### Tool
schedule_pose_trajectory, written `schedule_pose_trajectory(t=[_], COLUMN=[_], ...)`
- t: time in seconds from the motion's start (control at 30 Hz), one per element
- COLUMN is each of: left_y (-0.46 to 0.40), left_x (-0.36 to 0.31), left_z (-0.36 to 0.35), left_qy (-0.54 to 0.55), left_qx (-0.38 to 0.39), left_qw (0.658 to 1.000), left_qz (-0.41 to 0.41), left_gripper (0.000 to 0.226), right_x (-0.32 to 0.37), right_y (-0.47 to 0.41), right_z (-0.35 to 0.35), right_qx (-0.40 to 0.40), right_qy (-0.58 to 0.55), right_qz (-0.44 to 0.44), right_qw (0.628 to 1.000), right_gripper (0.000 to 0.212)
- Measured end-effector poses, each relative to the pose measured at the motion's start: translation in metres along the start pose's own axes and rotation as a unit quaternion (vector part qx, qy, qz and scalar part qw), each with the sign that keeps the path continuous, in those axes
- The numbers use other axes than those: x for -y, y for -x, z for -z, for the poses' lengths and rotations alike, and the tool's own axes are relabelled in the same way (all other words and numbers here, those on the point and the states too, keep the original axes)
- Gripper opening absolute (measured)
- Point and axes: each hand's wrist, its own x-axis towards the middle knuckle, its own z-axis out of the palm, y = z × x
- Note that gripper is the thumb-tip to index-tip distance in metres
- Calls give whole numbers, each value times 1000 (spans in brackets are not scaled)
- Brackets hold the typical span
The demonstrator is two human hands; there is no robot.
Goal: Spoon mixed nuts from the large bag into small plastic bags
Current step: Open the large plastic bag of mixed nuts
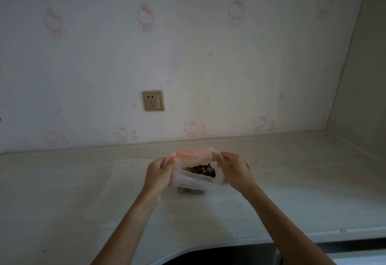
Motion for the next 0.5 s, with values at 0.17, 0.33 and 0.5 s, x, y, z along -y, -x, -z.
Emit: schedule_pose_trajectory(t=[0.17,0.33,0.5], left_y=[-17,-26,-20], left_x=[-5,-5,-7], left_z=[-2,-4,-10], left_qy=[158,240,255], left_qx=[36,83,107], left_qw=[968,924,917], left_qz=[190,287,289], left_gripper=[28,24,37], right_x=[-4,-7,-3], right_y=[-10,-23,-16], right_z=[-6,-23,-34], right_qx=[-35,-55,-77], right_qy=[-170,-353,-422], right_qz=[-172,-348,-356], right_qw=[970,867,830], right_gripper=[51,36,26])
